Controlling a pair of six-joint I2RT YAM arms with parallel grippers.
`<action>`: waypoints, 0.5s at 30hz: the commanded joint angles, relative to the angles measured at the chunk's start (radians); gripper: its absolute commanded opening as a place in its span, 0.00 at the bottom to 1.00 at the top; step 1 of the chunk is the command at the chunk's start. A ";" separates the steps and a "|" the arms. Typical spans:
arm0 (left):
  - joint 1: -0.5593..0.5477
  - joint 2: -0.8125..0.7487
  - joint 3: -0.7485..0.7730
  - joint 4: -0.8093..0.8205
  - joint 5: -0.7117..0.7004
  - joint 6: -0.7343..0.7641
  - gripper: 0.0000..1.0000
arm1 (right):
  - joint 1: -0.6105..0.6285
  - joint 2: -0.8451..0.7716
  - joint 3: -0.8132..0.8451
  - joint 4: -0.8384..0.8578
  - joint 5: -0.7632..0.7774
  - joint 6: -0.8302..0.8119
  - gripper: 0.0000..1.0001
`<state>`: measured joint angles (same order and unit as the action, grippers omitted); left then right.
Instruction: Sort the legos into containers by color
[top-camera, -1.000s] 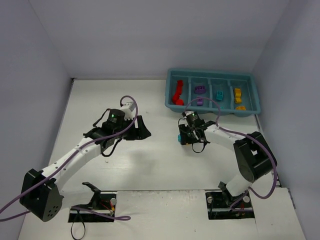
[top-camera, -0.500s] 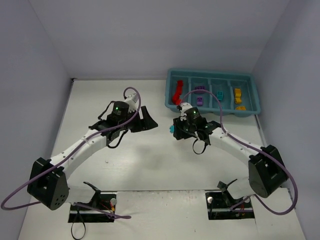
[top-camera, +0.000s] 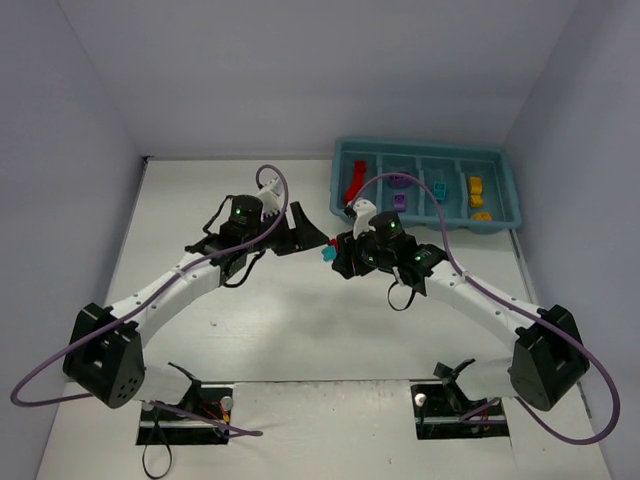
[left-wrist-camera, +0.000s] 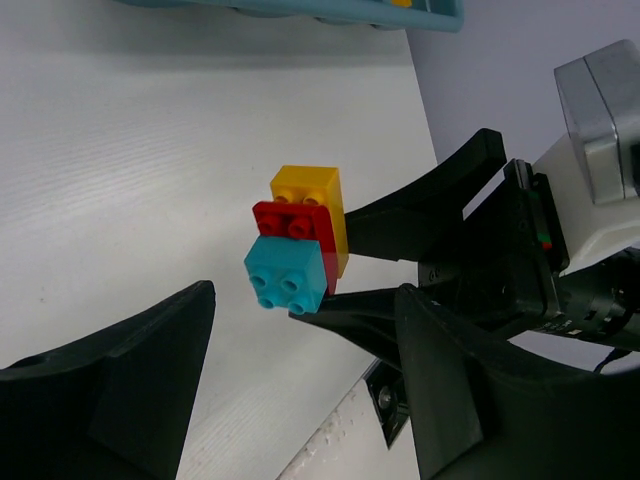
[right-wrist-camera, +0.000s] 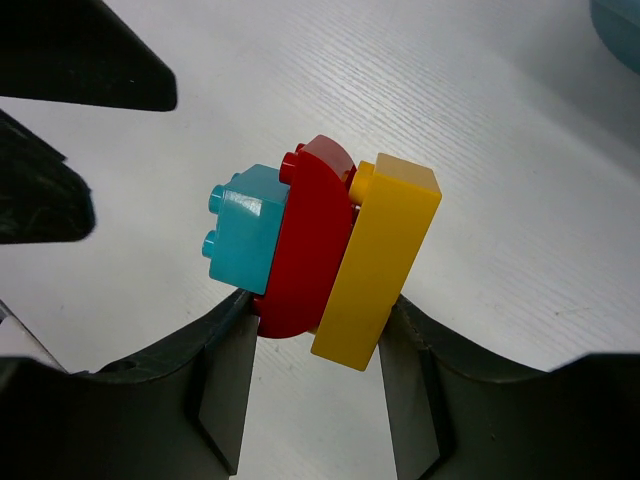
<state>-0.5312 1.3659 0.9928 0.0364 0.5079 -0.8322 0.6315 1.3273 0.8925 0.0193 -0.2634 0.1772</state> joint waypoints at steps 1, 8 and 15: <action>-0.019 0.002 0.056 0.100 0.038 -0.027 0.66 | 0.016 -0.062 0.052 0.079 -0.039 -0.012 0.31; -0.038 0.028 0.058 0.086 0.018 -0.044 0.66 | 0.022 -0.085 0.040 0.096 -0.062 -0.002 0.32; -0.053 0.041 0.056 0.114 0.004 -0.062 0.65 | 0.030 -0.089 0.034 0.119 -0.077 0.010 0.34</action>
<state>-0.5735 1.4197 0.9970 0.0566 0.5171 -0.8726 0.6498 1.2713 0.8925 0.0525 -0.3126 0.1814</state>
